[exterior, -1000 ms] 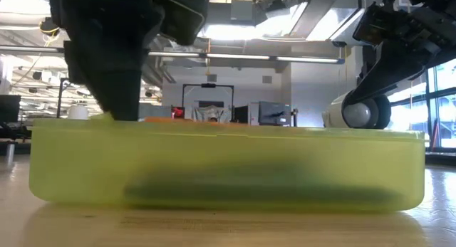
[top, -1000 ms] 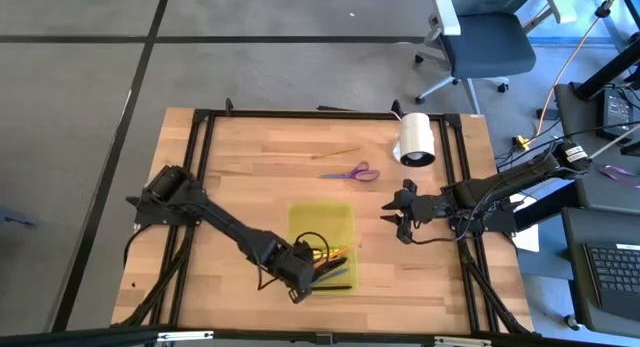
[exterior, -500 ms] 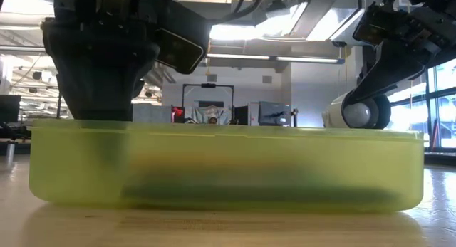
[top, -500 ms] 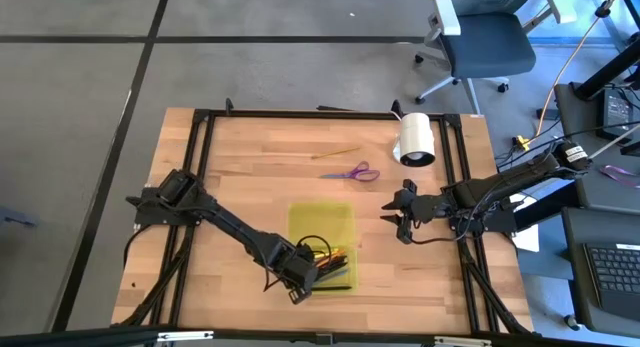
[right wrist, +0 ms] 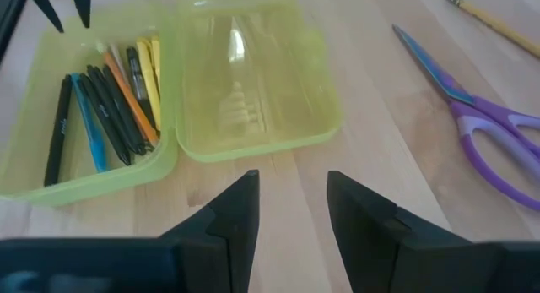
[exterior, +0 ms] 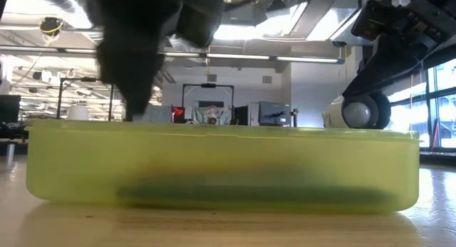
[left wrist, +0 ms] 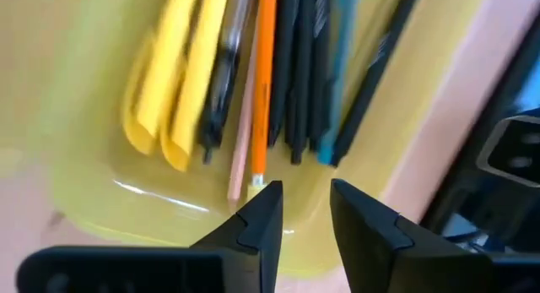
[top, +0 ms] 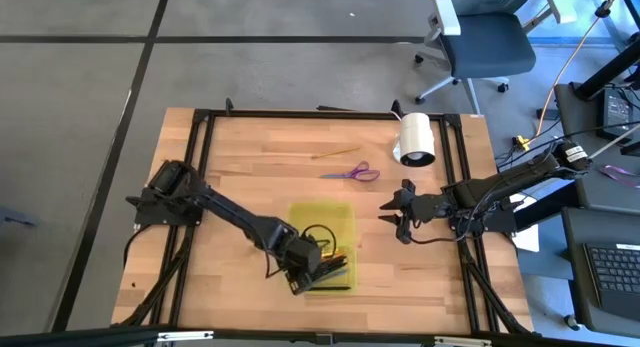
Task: Pick & place school supplies into a supply box
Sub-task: Put the purple scissors into the yellow supply box
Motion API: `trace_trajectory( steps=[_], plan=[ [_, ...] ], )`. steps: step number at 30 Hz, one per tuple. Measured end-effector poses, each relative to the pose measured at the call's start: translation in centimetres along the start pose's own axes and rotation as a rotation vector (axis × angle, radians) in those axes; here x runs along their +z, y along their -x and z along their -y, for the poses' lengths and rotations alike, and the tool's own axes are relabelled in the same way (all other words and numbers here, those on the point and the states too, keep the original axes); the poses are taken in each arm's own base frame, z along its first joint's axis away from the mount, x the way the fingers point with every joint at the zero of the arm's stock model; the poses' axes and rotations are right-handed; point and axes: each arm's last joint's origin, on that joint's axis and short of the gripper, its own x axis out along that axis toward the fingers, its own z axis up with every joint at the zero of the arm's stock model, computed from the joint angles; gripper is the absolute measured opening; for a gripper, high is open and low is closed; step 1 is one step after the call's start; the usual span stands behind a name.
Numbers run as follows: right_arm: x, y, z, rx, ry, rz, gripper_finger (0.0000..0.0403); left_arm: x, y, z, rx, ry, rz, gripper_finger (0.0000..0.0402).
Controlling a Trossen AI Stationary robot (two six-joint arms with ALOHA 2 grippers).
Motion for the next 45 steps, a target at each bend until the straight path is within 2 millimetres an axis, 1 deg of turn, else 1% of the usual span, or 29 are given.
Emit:
trace_trajectory(
  steps=[2,5,7,10,12,16,18,21,24,26,29,31,33,35,37,40,45],
  plan=[
    [0.1,0.0,-0.1,0.006,-0.004,0.011,0.0144,0.6,1.6,-0.2,-0.027,-0.025,0.034,0.0093],
    [0.1,0.0,0.0,0.004,-0.005,0.013,0.0144,1.4,4.4,-0.7,-0.052,-0.073,0.102,0.0091],
    [0.4,-0.1,0.3,-0.014,-0.039,0.016,0.0144,1.8,6.5,-1.3,-0.024,-0.103,0.180,0.0091],
    [1.4,-0.2,1.4,-0.047,-0.084,0.009,0.0144,2.2,9.6,-2.3,0.051,-0.164,0.324,0.0090],
    [2.3,0.0,2.3,-0.067,-0.093,-0.015,0.0144,2.5,11.4,-3.0,0.096,-0.198,0.398,0.0089],
    [4.6,0.7,4.8,-0.193,-0.155,-0.063,0.0144,2.8,14.8,-4.9,0.201,-0.236,0.512,0.0090],
    [6.1,1.2,5.8,-0.229,-0.186,-0.065,0.0144,3.0,16.3,-5.9,0.260,-0.263,0.557,0.0090],
    [8.0,1.7,6.8,-0.237,-0.112,-0.082,0.0144,3.3,18.1,-7.5,0.336,-0.281,0.604,0.0089],
    [9.9,1.6,7.7,-0.231,-0.062,-0.079,0.0144,4.1,19.4,-9.9,0.326,-0.289,0.616,0.0086],
    [10.9,1.1,8.3,-0.221,-0.034,-0.099,0.0145,4.6,19.7,-11.9,0.287,-0.289,0.644,0.0086],
    [11.7,0.0,9.4,-0.170,-0.018,-0.157,0.0155,5.0,19.6,-14.8,0.242,-0.278,0.716,0.0086],
    [12.1,-0.8,10.1,-0.133,-0.019,-0.187,0.0172,4.9,19.4,-16.7,0.224,-0.257,0.778,0.0084],
    [11.9,-1.8,11.0,-0.125,-0.002,-0.238,0.0197,4.7,18.9,-18.4,0.205,-0.231,0.834,0.0083],
    [11.6,-2.8,11.9,-0.132,0.094,-0.285,0.0224,4.3,18.2,-19.8,0.175,-0.210,0.870,0.0082],
    [11.2,-3.6,12.6,-0.165,0.210,-0.333,0.0247,4.0,17.4,-21.0,0.145,-0.179,0.902,0.0082],
    [10.5,-4.9,13.2,-0.188,0.291,-0.408,0.0269,3.5,15.9,-22.3,0.128,-0.118,0.932,0.0083],
    [9.6,-7.0,13.6,-0.141,0.422,-0.482,0.0277,2.7,14.0,-23.2,0.103,-0.063,0.929,0.0082]
  ],
)
